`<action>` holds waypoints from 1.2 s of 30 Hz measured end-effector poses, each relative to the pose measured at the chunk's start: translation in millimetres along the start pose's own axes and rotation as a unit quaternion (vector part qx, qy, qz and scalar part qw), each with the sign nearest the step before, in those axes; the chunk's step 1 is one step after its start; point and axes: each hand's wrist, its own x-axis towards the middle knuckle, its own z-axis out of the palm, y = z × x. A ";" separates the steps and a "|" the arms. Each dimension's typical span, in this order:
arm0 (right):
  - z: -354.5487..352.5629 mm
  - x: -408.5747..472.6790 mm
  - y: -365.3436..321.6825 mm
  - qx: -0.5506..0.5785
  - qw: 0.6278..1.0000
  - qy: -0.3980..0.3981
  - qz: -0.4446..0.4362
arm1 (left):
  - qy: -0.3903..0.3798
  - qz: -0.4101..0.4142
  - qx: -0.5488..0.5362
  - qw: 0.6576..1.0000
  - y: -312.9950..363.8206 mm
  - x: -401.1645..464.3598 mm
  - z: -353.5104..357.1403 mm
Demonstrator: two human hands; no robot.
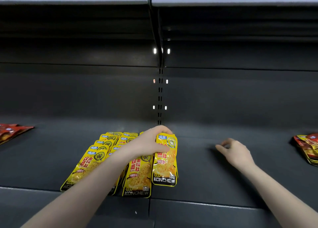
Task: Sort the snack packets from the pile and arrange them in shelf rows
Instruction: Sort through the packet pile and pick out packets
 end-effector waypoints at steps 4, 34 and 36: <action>4.7 -1.1 13.1 -0.040 0.999 0.017 -0.011 | -0.005 -0.010 0.058 0.998 -2.1 -0.2 7.5; 17.0 6.2 21.6 -0.110 0.990 0.022 -0.084 | 0.030 0.075 0.357 0.931 -30.3 -3.6 27.1; 17.5 6.6 22.4 -0.108 0.990 0.024 -0.085 | 0.033 0.079 0.361 0.929 -30.8 -3.6 27.3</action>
